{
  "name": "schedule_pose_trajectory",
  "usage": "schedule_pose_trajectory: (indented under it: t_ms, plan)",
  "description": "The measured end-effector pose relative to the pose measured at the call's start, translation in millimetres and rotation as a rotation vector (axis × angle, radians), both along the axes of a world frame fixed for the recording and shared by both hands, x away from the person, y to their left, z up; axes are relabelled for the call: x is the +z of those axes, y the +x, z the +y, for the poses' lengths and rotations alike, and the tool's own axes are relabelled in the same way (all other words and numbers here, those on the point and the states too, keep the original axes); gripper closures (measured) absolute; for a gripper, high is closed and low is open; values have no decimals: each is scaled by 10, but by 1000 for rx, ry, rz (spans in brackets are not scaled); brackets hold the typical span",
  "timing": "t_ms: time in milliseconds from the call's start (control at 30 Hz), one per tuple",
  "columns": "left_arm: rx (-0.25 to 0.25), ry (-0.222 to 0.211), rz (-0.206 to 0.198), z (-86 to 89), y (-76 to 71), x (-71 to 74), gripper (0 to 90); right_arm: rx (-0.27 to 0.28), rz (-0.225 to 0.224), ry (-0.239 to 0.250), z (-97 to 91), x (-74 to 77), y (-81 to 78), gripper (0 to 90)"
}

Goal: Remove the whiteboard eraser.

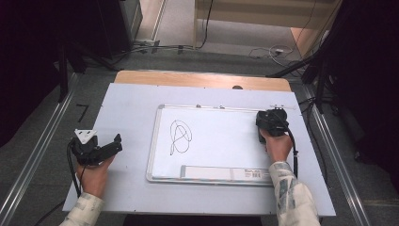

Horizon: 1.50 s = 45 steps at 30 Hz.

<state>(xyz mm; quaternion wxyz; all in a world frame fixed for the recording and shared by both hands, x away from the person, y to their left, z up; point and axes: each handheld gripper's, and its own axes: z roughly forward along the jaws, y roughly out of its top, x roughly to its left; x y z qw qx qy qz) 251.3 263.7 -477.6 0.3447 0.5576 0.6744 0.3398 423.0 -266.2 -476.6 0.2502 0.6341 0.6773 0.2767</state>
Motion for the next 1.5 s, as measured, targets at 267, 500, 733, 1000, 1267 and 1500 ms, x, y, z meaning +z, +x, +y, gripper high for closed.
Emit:
schedule_pose_trajectory:
  t_ms: [267,500,733,1000,1267,1500]
  plan:
    - [-5,-1,-3,-25,12,9,56,52,-41,23,48,270,-200,377]
    - [-11,0,-4,-41,20,20,57,103,-54,31,199,327,-347,378]
    - [-12,-6,-5,-38,24,17,57,145,-49,41,353,331,-409,378]
    - [-11,-7,-3,-30,18,20,57,188,-54,56,501,347,-461,378]
    - [-12,-7,-3,-35,18,19,57,220,-56,67,624,343,-495,378]
    - [-13,-6,-2,-35,18,18,57,246,-53,70,716,339,-514,378]
